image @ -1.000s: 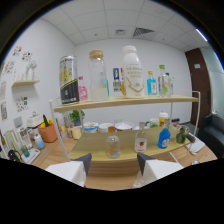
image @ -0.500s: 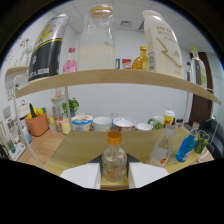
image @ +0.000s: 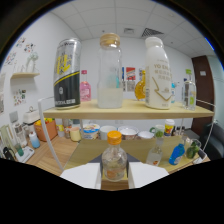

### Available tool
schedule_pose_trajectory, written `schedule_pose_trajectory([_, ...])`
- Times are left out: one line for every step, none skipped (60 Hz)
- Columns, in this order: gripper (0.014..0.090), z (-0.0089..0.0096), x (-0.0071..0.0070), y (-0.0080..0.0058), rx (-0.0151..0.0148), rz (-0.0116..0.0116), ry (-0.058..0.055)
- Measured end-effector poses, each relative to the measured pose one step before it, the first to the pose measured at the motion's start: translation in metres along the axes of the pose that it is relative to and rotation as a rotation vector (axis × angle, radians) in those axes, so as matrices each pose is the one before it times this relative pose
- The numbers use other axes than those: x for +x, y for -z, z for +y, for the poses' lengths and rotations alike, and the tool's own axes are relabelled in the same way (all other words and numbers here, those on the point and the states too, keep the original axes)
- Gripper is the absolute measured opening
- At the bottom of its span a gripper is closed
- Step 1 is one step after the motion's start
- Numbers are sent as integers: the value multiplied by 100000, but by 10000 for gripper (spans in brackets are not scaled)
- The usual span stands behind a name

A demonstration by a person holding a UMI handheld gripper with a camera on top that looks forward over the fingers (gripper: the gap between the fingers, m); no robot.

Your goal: Make me a cup of Vodka Sunrise.

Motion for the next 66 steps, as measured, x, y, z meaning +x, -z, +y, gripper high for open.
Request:
schedule_pose_trajectory([361,-182,-59,432,675,9,-243])
schedule_pose_trajectory([361,-160,-26,423,644,188,-250])
schedule_pose_trajectory([362,-113,-19,411,495,246,-290])
schedule_pose_trajectory([361,-64,-57,378,334,34,-197])
schedule_pose_trajectory([361,-30,-75,385,367,100,-231])
schedule_pose_trajectory([361,25,-32,349,200,116,-228])
schedule_pose_trajectory([361,54,8,336,214,293,-178])
schedule_pose_trajectory([360,20,27,335,101,200,-91])
schedule_pose_trajectory([360,106,28,300,204,279,1])
schedule_pose_trajectory([361,176,11,267,14,179,50])
schedule_pose_trajectory([360,227,12,257,-178,189,47])
schedule_pose_trajectory([361,281,13,238,-253,183,-59])
schedule_pose_trajectory([361,319,52,218,-329,228,-134])
schedule_pose_trajectory([361,348,23,199,-352,191,-216])
schedule_pose_trajectory([360,387,17,176,-437,81,-285])
schedule_pose_trajectory([360,441,12,131,-537,-18,-298])
schedule_pose_trajectory([360,483,5,122,-332,-66,-270])
schedule_pose_trajectory([360,483,49,42,-668,106,-162])
schedule_pose_trajectory([360,512,58,16,-609,258,-145])
schedule_pose_trajectory([360,575,40,12,-486,331,-110])
schedule_pose_trajectory([360,586,46,-49,-745,159,-177])
schedule_pose_trajectory([359,632,27,-82,-849,87,-277])
schedule_pose_trajectory([359,650,-3,-113,-909,22,-414])
schedule_pose_trajectory([359,645,44,-143,-897,146,-515])
schedule_pose_trajectory([359,653,61,-163,-836,188,-548])
schedule_pose_trajectory([359,761,91,-216,-837,78,-572])
schedule_pose_trajectory([359,653,64,-281,-1061,189,-525])
schedule_pose_trajectory([360,697,87,-317,-954,25,-439])
schedule_pose_trajectory([361,721,73,-298,-1140,112,-430])
schedule_pose_trajectory([360,709,91,-315,-1109,165,-481])
schedule_pose_trajectory([360,686,102,-318,-1128,281,-506])
schedule_pose_trajectory([360,677,120,-334,-1123,319,-496])
schedule_pose_trajectory([358,669,81,-367,-1140,241,-388])
schedule_pose_trajectory([359,667,76,-379,-1171,138,-246])
schedule_pose_trajectory([359,645,57,-388,-1110,181,-145])
schedule_pose_trajectory([359,594,75,-373,-984,235,-84])
schedule_pose_trajectory([359,563,82,-361,-888,222,14])
schedule_pose_trajectory([359,535,16,-317,-963,118,118])
schedule_pose_trajectory([359,520,7,-346,-794,-42,95])
schedule_pose_trajectory([359,529,20,-335,-835,53,115])
schedule_pose_trajectory([359,469,45,-408,-546,178,273])
schedule_pose_trajectory([359,387,58,-275,-605,307,481])
schedule_pose_trajectory([359,330,3,-234,-579,190,495])
schedule_pose_trajectory([359,297,-26,-230,-475,75,414])
schedule_pose_trajectory([359,220,-53,-166,-269,-73,261])
schedule_pose_trajectory([359,161,-72,-194,-70,-134,265])
schedule_pose_trajectory([359,150,-62,-165,-49,-85,399])
schedule_pose_trajectory([358,172,-50,-173,-159,5,532])
schedule_pose_trajectory([359,163,-53,-46,-473,30,599])
schedule_pose_trajectory([360,201,-128,-114,-406,-127,528])
schedule_pose_trajectory([360,146,-74,-122,-205,-169,524])
schedule_pose_trajectory([359,127,-82,-133,-226,-217,405])
schedule_pose_trajectory([359,159,-34,-149,-264,-163,194])
schedule_pose_trajectory([359,114,-21,-100,-294,-96,226])
schedule_pose_trajectory([359,106,-26,-90,-342,-49,170])
schedule_pose_trajectory([359,49,-39,-53,-472,-72,-50])
schedule_pose_trajectory([360,-24,-87,-57,-147,-298,-93])
schedule_pose_trajectory([361,-1,-109,-58,-144,-452,90])
schedule_pose_trajectory([361,-5,-101,-46,-86,-392,408])
schedule_pose_trajectory([363,-2,-24,-61,-110,-170,681])
schedule_pose_trajectory([362,14,-49,30,-197,-50,620])
schedule_pose_trajectory([362,26,-71,-25,-229,-174,488])
schedule_pose_trajectory([362,122,-65,-13,-608,-152,445])
schedule_pose_trajectory([363,198,-60,-13,-937,-103,424])
schedule_pose_trajectory([363,199,-85,17,-946,-101,204])
schedule_pose_trajectory([364,147,-95,21,-669,-172,4])
